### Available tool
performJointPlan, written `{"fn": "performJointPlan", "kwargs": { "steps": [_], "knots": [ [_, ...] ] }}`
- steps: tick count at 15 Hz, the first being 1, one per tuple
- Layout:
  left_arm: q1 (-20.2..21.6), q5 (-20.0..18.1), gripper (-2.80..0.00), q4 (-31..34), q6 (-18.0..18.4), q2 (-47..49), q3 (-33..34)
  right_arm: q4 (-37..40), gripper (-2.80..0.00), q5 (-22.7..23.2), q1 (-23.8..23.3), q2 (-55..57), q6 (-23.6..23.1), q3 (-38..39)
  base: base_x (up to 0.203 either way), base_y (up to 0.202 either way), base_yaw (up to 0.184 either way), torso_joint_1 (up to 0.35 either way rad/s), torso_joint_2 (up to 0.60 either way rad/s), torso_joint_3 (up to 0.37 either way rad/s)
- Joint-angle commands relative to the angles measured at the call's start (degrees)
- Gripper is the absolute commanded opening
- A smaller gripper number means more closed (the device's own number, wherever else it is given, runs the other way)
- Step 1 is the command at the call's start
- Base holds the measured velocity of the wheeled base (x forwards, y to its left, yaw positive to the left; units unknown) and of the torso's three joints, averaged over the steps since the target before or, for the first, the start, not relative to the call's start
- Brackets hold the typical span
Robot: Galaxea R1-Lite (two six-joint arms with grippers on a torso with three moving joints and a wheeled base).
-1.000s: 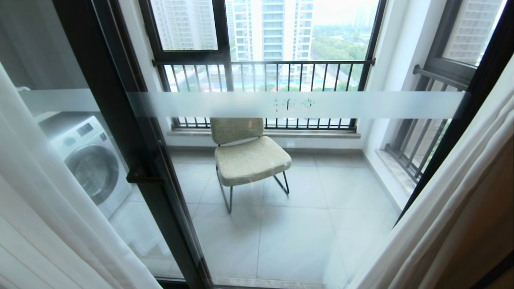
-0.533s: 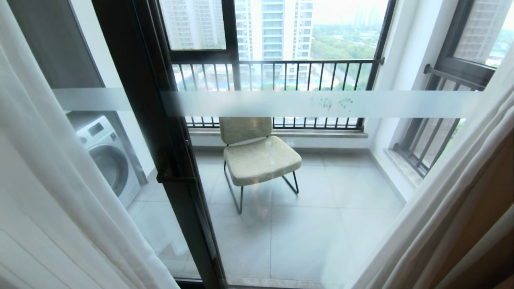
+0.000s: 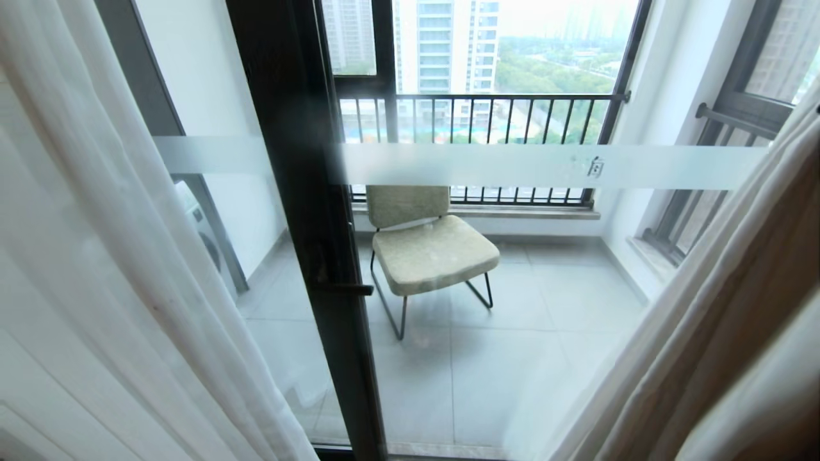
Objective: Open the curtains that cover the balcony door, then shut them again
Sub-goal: Close the inner curtains on both sides
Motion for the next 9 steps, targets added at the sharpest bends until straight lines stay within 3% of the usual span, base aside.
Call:
{"fn": "performJointPlan", "kwargs": {
  "steps": [1, 9],
  "knots": [
    [0.02, 0.05, -2.80, -0.05, -0.04, -0.02, 0.00, -0.26, -2.80, -0.08, 0.03, 1.86, 0.03, -1.14, 0.000, 0.193, -0.001, 0.004, 0.01, 0.003],
    [0.02, 0.05, -2.80, -0.05, 0.00, -0.02, 0.00, -1.59, -2.80, -0.08, 0.03, 7.68, 0.03, -7.11, 0.000, 0.191, 0.000, 0.001, 0.00, 0.003]
  ]
}}
